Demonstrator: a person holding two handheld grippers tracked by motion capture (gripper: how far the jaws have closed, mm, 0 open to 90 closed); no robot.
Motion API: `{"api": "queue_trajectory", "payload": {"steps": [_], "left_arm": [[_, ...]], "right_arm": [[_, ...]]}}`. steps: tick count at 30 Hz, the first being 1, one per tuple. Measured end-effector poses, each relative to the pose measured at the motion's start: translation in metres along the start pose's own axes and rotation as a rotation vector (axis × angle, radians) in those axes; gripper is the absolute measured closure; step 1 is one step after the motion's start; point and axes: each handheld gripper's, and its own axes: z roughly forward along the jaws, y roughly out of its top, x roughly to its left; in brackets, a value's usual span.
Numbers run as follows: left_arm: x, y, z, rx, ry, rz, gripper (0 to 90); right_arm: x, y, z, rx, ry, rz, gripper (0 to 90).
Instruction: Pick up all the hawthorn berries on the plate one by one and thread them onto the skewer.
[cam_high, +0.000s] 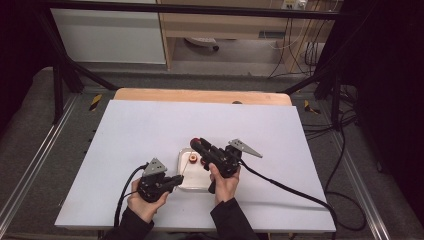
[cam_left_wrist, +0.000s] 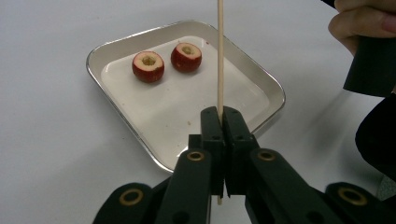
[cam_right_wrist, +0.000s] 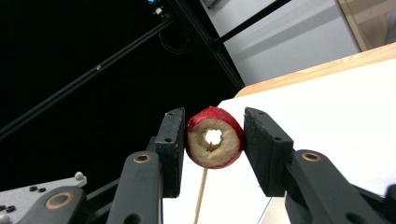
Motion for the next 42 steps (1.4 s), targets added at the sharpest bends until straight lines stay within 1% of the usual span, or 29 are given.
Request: {"api": "queue_trajectory", "payload": {"steps": [3,4,6,10,12,13,14,15,17,19,20,22,23,24,25,28,31,33,35,37,39,40,41,42], "left_arm": [[0.001,0.0,0.0,0.003,-0.007,-0.012,88.6],[0.001,0.0,-0.001,0.007,-0.018,-0.023,88.6],[0.002,0.0,-0.001,0.014,-0.028,-0.029,88.7],[0.001,-0.001,0.001,0.013,-0.025,-0.038,88.7],[0.001,-0.001,0.001,0.015,-0.022,-0.037,88.7],[0.001,-0.001,0.002,0.014,-0.01,-0.027,88.8],[0.0,-0.001,0.002,0.012,0.002,-0.02,88.7],[0.0,-0.001,0.002,0.008,0.0,-0.021,88.8],[-0.003,0.0,0.001,0.015,0.026,0.006,88.8],[-0.003,0.0,0.001,0.026,0.04,0.023,88.8],[-0.002,0.0,0.0,0.026,0.034,0.019,88.8],[0.001,0.001,-0.001,0.022,0.035,0.011,88.9],[0.001,0.001,-0.002,0.016,0.032,0.005,88.8],[0.001,0.001,-0.001,0.012,0.027,0.002,88.8],[0.0,0.001,-0.001,0.007,0.028,0.0,88.8],[-0.003,0.001,0.002,0.007,0.008,-0.003,88.8],[0.0,0.001,0.0,0.003,0.014,-0.009,88.8],[0.003,0.002,-0.001,0.004,0.024,0.004,88.9],[0.004,0.003,-0.002,0.005,0.032,0.018,88.9],[0.002,0.003,-0.002,0.02,0.033,0.045,88.9],[-0.001,0.004,-0.003,0.034,0.052,0.086,89.0],[-0.001,0.005,-0.003,0.035,0.056,0.097,89.0],[0.0,0.005,-0.004,0.039,0.052,0.109,88.9],[0.001,0.006,-0.005,0.041,0.047,0.118,89.0]], "right_arm": [[0.001,0.0,-0.001,0.004,-0.006,-0.02,60.1],[0.001,0.0,-0.001,0.007,-0.008,-0.03,60.1],[0.0,0.0,-0.001,0.013,-0.013,-0.049,60.2],[0.0,-0.001,-0.001,0.021,-0.002,-0.028,60.2],[0.0,0.0,-0.001,0.032,-0.001,-0.028,60.3],[0.0,0.0,-0.001,0.037,-0.005,-0.032,60.4],[0.0,0.001,-0.002,0.046,-0.007,-0.022,60.4],[-0.001,0.002,-0.001,0.05,-0.004,-0.011,60.4],[-0.001,0.003,0.0,0.055,0.003,0.024,60.5],[-0.003,0.003,0.001,0.067,-0.007,0.024,60.5],[-0.003,0.004,0.001,0.08,-0.01,0.021,60.5],[-0.004,0.005,0.001,0.084,-0.004,0.013,60.6],[-0.003,0.006,0.0,0.083,0.0,0.017,60.6],[-0.003,0.007,0.0,0.084,0.005,0.035,60.6],[-0.003,0.007,0.0,0.08,0.011,0.039,60.6],[-0.002,0.005,0.0,0.068,0.014,0.044,60.7],[-0.002,0.005,0.0,0.068,0.011,0.042,60.8],[-0.002,0.007,0.0,0.079,0.017,0.051,60.8],[-0.002,0.008,-0.001,0.084,0.023,0.044,60.9],[-0.003,0.009,-0.001,0.097,0.028,0.044,61.0],[-0.003,0.01,-0.001,0.106,0.031,0.042,61.0],[-0.004,0.01,-0.001,0.11,0.031,0.038,61.0],[-0.004,0.011,-0.001,0.113,0.03,0.034,61.0],[-0.004,0.012,-0.001,0.122,0.032,0.04,61.0]]}}
